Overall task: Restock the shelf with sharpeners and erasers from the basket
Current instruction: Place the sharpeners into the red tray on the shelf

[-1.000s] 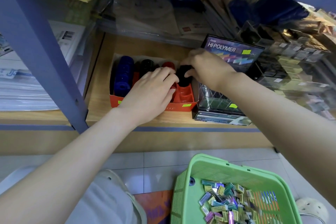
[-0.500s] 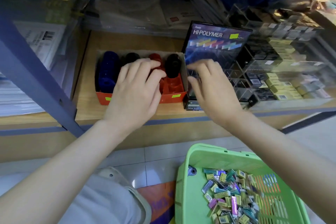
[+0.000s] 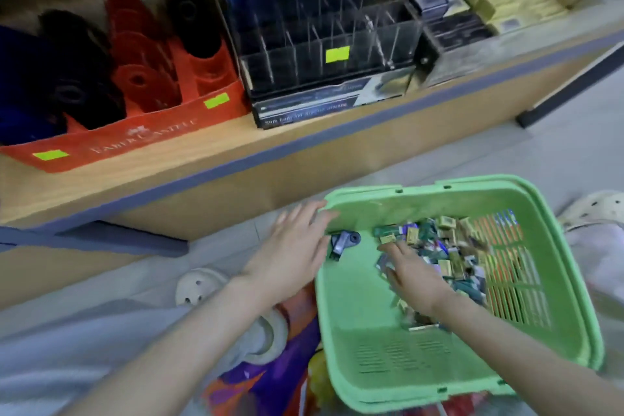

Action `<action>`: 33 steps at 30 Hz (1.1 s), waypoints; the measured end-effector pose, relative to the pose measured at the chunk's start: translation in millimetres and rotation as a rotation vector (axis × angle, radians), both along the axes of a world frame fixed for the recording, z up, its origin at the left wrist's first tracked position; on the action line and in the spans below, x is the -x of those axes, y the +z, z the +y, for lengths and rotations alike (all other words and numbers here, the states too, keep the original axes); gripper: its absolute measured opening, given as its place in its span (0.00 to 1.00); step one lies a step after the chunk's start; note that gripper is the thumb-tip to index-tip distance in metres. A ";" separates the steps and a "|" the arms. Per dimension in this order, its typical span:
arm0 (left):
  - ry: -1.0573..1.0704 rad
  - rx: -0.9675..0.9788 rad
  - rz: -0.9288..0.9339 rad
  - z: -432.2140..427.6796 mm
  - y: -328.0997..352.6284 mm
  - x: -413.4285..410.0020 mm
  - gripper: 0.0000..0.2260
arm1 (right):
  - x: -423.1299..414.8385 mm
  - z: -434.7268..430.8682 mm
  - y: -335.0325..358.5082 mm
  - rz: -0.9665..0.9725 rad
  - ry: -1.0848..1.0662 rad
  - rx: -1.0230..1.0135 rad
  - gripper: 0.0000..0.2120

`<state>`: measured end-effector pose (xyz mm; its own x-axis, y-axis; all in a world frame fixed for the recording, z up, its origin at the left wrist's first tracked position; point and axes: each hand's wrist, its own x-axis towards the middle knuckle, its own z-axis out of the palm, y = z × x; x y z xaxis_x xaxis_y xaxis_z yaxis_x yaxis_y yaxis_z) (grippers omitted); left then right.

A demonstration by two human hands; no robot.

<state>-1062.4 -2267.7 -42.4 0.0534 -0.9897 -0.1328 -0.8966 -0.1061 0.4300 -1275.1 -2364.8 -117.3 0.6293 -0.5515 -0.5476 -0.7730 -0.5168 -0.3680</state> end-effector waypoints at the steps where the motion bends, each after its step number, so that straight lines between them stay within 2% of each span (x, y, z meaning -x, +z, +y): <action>1: 0.039 -0.029 0.035 -7.9 -4.8 4.7 0.19 | 3.3 0.9 -15.9 0.027 -0.057 -0.062 0.20; 5: 0.224 -0.028 0.137 -39.8 -26.3 15.8 0.23 | -4.0 3.8 -69.1 0.038 -0.299 -0.259 0.25; 8: 0.313 -0.025 0.218 -53.8 -44.0 19.6 0.21 | -26.5 4.5 -97.7 -0.045 -0.508 -0.391 0.29; 11: 0.327 0.005 0.224 -57.6 -55.8 24.8 0.18 | -51.4 3.6 -115.1 -0.171 -0.787 -0.555 0.31; 15: 0.374 0.073 0.191 -58.3 -62.7 29.0 0.17 | -75.3 5.3 -128.6 -0.322 -1.102 -0.613 0.33; 17: 0.368 0.080 0.210 -58.7 -64.4 28.7 0.18 | -82.2 7.7 -132.0 -0.315 -1.182 -0.606 0.31; 22: 0.348 0.080 0.263 -56.1 -65.2 25.9 0.20 | -91.8 7.8 -125.7 -0.190 -1.049 -0.604 0.17; 25: 0.364 0.082 0.292 -56.7 -65.6 26.0 0.20 | -85.4 4.8 -110.9 -0.191 -0.930 -0.694 0.16; 27: 0.379 0.087 0.299 -56.1 -66.2 25.9 0.19 | -73.1 5.7 -88.5 -0.277 -0.855 -0.686 0.16; 29: 0.420 0.087 0.330 -54.8 -66.6 27.0 0.17 | -57.7 10.8 -62.2 -0.409 -0.820 -0.570 0.13; 31: 0.482 0.090 0.398 -53.5 -66.1 28.8 0.18 | -44.3 19.2 -33.2 -0.579 -0.845 -0.508 0.09; 33: 0.501 0.111 0.451 -51.6 -64.5 29.6 0.19 | -38.9 25.7 -5.6 -0.720 -0.846 -0.512 0.09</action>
